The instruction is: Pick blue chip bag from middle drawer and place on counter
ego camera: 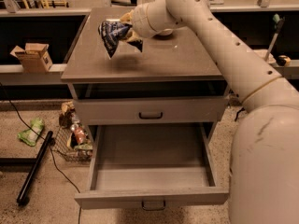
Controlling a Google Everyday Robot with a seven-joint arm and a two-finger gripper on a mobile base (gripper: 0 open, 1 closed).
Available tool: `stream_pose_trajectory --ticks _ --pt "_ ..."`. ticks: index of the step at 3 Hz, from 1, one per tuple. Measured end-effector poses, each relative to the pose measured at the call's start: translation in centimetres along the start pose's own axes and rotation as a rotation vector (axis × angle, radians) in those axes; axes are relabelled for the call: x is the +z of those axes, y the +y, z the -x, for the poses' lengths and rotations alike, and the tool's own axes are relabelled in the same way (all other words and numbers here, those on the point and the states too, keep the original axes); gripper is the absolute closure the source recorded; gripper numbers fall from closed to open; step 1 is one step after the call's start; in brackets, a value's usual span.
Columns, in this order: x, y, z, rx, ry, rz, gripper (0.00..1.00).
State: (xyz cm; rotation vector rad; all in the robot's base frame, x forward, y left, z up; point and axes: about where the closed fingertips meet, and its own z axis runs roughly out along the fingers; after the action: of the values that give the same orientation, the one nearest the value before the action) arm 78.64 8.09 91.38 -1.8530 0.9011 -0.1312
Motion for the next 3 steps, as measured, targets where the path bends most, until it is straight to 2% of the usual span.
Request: stream_pose_trajectory --ticks 1,3 --pt "2.0 0.0 -0.1 0.013 -0.005 0.026 0.54" --pt "4.1 -0.7 -1.3 0.043 0.003 0.044 0.06"
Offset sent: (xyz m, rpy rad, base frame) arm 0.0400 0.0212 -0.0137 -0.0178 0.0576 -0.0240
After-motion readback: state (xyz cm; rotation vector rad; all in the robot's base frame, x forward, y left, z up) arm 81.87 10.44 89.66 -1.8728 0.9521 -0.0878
